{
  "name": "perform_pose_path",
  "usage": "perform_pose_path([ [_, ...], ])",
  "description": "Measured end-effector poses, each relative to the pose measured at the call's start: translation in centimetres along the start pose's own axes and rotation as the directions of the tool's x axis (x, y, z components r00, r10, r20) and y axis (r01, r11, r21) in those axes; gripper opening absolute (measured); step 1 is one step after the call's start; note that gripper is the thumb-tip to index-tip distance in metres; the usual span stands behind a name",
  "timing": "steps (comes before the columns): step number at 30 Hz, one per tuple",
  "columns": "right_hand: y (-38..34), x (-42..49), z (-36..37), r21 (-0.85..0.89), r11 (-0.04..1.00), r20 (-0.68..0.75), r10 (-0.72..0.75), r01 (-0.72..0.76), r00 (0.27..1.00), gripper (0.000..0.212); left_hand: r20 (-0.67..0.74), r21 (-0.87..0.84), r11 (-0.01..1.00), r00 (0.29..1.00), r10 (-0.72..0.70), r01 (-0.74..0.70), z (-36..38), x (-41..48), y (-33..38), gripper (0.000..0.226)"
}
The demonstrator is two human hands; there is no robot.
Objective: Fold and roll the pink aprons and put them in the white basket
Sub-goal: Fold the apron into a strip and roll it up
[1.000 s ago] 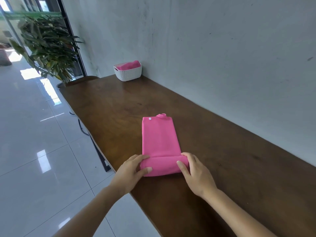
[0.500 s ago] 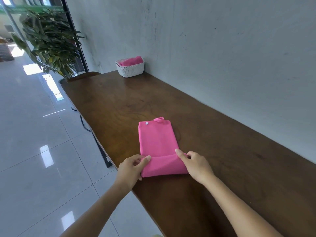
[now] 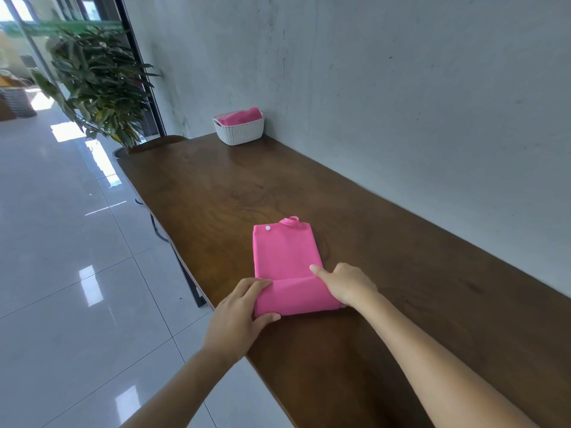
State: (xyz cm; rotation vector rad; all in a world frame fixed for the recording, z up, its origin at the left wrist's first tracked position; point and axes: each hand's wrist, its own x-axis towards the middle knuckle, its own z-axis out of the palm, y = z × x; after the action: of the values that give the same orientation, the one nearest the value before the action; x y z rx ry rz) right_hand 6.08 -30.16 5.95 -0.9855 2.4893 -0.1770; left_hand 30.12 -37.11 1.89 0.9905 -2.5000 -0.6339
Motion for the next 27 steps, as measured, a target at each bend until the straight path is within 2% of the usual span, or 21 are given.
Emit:
perform_pose_path([
  [3,0.3,-0.7,0.5,0.069,0.983,-0.245,-0.15,0.172,0.958,0.046,0.031,-0.049,0.999,0.999,-0.022,0.024,-0.1,0.5,-0.2,0.065],
  [6,1.2,-1.5,1.2,0.041,0.952,-0.341,-0.273,0.305,0.9,0.039,0.072,-0.096,0.993,0.996,-0.058,0.064,-0.6,1.0,-0.2,0.065],
  [9,2.3,-2.0,2.0,0.041,0.927,-0.324,-0.341,0.373,0.882,0.039,0.131,-0.115,0.99,0.989,-0.072,0.087,-1.1,1.7,-0.4,0.062],
  [12,3.3,-2.6,2.5,0.072,0.904,-0.292,-0.384,0.421,0.876,0.05,0.222,-0.15,0.98,0.97,-0.098,0.133,-1.7,2.3,-0.5,0.049],
  [15,4.2,-3.1,3.0,0.108,0.893,-0.258,-0.399,0.436,0.88,0.065,0.297,-0.31,0.929,0.949,-0.105,0.2,-2.2,2.5,-0.5,0.038],
  [18,4.8,-3.8,3.8,0.156,0.89,-0.247,-0.384,0.428,0.889,0.069,0.359,-0.396,0.876,0.925,-0.127,0.275,-2.3,2.2,-0.6,0.049],
  [23,5.2,-4.3,4.7,0.254,0.881,-0.265,-0.333,0.399,0.905,0.067,0.426,-0.407,0.837,0.886,-0.18,0.366,-2.2,2.4,-0.6,0.061],
  [27,4.4,-4.1,4.0,0.322,0.888,-0.207,-0.274,0.329,0.939,0.077,0.352,-0.407,0.813,0.893,-0.28,0.416,-1.9,2.4,0.2,0.057],
])
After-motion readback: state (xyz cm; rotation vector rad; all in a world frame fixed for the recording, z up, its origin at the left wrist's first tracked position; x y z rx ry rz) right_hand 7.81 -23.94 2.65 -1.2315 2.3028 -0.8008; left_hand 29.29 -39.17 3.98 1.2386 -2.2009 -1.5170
